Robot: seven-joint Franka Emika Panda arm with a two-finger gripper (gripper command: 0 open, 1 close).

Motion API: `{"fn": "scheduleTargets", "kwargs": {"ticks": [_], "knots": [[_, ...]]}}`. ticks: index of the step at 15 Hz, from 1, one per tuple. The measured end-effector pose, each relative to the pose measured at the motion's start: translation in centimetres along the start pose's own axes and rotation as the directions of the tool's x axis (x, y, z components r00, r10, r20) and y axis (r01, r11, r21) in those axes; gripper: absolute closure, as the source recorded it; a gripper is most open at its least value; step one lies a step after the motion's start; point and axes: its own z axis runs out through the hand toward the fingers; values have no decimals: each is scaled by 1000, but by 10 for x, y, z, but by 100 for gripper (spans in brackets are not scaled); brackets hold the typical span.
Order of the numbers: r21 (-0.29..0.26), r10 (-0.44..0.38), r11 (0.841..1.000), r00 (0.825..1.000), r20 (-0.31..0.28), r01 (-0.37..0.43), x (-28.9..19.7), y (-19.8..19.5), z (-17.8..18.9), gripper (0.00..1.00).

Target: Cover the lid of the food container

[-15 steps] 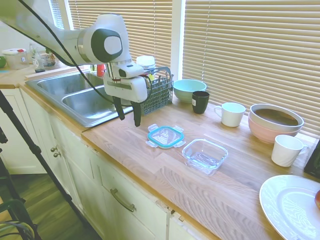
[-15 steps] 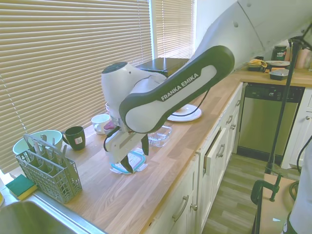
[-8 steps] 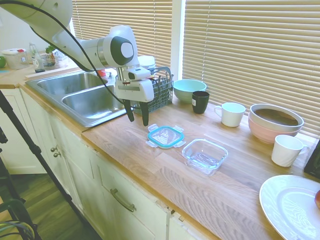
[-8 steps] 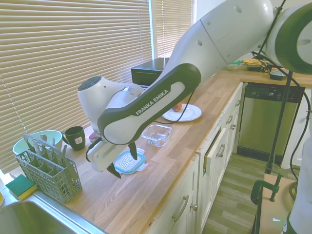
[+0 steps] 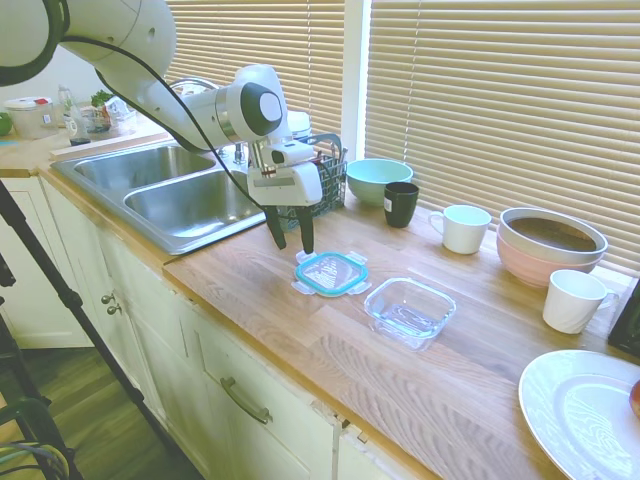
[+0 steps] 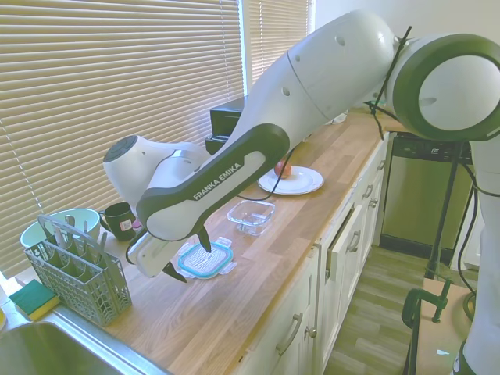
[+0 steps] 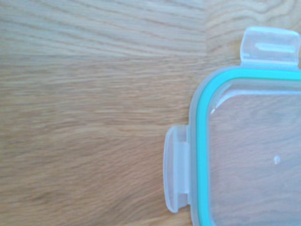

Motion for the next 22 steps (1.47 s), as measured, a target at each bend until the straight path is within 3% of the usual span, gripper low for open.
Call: {"fn": "scheduleTargets", "kwargs": {"ticks": [12,13,22], "knots": [[-84,10,996,1000,-28,-13,21,-18,32,0],[-87,10,996,1000,-29,-13,22,-19,31,100],[-110,-12,994,999,-44,7,15,-22,33,100]]}}
